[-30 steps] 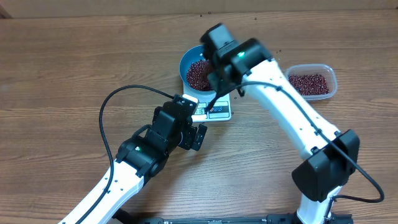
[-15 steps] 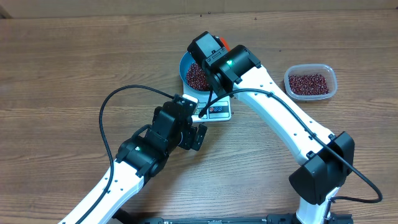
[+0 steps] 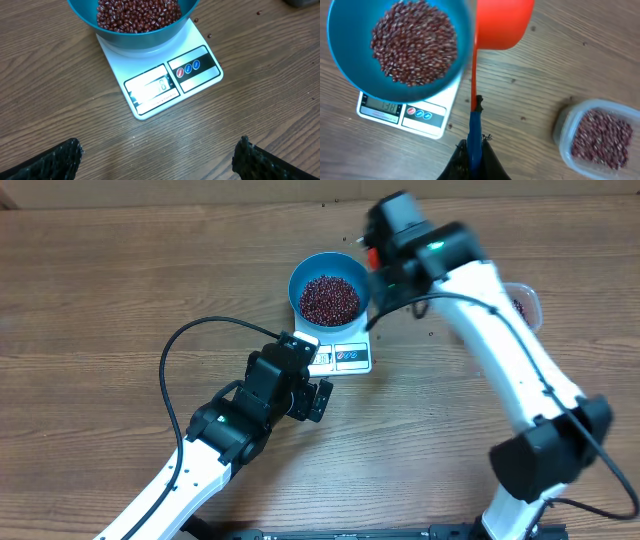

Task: Scoop item into bowl and weigh 150g on scale
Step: 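Move the empty scoop with right gripper back to the tub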

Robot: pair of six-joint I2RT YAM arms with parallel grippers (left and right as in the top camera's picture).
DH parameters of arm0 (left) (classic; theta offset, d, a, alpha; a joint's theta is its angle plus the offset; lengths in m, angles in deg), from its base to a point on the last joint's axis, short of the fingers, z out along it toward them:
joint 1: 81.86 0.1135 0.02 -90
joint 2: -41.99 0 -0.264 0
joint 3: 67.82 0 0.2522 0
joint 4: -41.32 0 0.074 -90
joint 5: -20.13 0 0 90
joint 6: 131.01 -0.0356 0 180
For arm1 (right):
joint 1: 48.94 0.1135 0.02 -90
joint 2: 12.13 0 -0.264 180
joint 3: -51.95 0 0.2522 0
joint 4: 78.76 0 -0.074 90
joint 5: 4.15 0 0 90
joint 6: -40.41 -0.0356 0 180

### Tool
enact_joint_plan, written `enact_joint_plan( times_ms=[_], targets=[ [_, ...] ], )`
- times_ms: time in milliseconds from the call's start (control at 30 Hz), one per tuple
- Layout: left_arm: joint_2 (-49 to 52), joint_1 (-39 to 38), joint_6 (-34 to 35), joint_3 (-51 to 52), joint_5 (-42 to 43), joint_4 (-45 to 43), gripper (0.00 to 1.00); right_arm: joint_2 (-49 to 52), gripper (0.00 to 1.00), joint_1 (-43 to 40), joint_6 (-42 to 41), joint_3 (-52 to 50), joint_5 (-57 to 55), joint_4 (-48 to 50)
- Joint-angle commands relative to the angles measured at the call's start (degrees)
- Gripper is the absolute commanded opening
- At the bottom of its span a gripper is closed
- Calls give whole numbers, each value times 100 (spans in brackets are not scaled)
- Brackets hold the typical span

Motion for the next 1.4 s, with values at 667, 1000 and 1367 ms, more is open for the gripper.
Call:
enact_joint_plan(
  times_ms=[667, 1000, 1367],
  targets=[
    [22, 35, -70, -31, -68, -2, 100, -776, 4, -3620, 586, -1458, 942, -616],
    [22, 35, -70, -31, -68, -2, 100, -105, 4, -3571, 732, -2002, 828, -55],
    [22, 35, -68, -31, -70, -2, 99, 507, 4, -3429, 734, -2004, 793, 11]
  ],
)
